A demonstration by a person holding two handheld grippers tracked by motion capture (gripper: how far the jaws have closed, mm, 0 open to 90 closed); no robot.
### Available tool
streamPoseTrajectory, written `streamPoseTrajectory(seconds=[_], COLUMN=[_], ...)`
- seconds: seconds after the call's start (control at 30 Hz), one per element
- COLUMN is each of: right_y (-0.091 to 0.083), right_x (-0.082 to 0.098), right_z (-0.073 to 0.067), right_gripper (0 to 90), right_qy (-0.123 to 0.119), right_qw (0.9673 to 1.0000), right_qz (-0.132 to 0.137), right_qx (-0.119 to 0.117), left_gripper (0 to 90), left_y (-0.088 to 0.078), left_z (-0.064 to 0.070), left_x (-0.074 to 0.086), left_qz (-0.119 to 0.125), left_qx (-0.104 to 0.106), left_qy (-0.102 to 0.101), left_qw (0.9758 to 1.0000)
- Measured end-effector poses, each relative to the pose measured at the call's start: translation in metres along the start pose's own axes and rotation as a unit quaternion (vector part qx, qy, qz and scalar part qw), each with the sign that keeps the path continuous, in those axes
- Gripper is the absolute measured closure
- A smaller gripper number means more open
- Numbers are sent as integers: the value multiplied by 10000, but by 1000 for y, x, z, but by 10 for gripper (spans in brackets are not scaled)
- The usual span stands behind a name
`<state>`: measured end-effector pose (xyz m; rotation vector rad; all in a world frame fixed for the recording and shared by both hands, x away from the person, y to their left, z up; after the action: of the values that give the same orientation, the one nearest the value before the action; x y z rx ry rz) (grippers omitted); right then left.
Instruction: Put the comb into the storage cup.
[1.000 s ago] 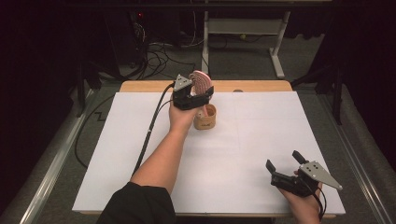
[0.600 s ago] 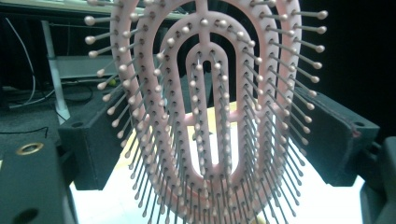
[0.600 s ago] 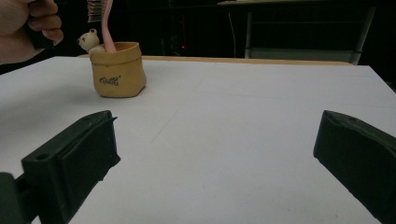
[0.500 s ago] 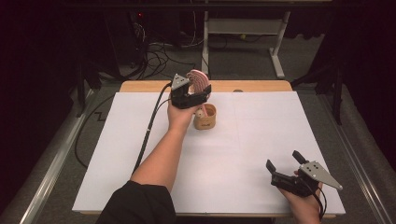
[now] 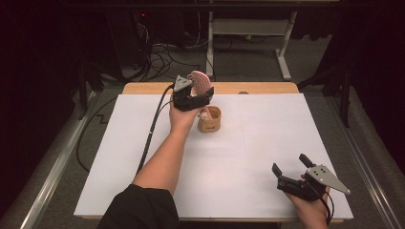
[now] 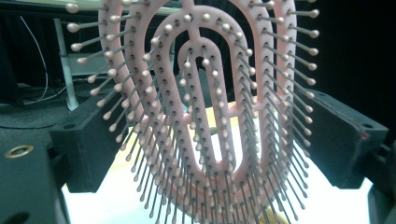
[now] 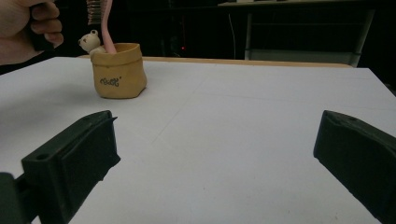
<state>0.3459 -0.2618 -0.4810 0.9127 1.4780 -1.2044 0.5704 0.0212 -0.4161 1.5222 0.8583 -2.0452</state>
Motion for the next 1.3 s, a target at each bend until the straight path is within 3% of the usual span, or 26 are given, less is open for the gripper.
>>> streamPoseTrajectory(seconds=[0.57, 0.83, 1.3], right_y=[1, 1, 1], right_x=[2, 2, 2], right_z=[0, 0, 0], right_gripper=[3, 3, 3], right_qy=[5, 3, -11], right_qw=[10000, 10000, 10000], right_qz=[-37, -43, -43], right_qx=[-7, -7, -3], left_gripper=[107, 91, 62], left_y=[-10, -10, -9], left_z=[-16, -16, -19], left_x=[6, 7, 10], left_qz=[110, 93, 13], left_qx=[-65, -89, -95], left_qy=[-226, -99, -117], left_qw=[9997, 9999, 9999])
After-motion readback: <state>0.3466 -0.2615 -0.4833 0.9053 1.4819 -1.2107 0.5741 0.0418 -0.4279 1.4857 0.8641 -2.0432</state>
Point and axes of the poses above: each handheld gripper's, and its own axes: y roughly forward along the jaws, x roughly out of its underside, z roughly to its right, the point moved 9 cm from there along y, roughly forward along the jaws, and after that the axes turned 7 degrees about x, right-handed, at the moved point
